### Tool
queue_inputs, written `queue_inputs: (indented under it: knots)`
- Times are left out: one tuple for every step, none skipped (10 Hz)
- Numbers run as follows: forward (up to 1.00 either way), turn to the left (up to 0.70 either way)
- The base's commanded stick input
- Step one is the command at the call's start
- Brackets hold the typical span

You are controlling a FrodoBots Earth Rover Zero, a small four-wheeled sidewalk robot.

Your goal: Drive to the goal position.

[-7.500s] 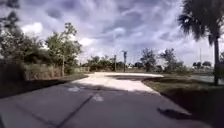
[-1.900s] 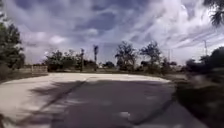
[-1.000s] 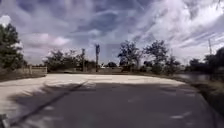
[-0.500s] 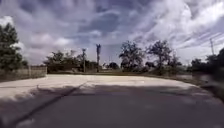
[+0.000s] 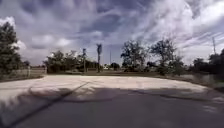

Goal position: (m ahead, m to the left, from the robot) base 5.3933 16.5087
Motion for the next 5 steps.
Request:
queue_inputs:
  knots:
    - [0.98,0.0]
    - [0.98,0.0]
    - [0.98,0.0]
    - [0.98,0.0]
    - [0.98,0.0]
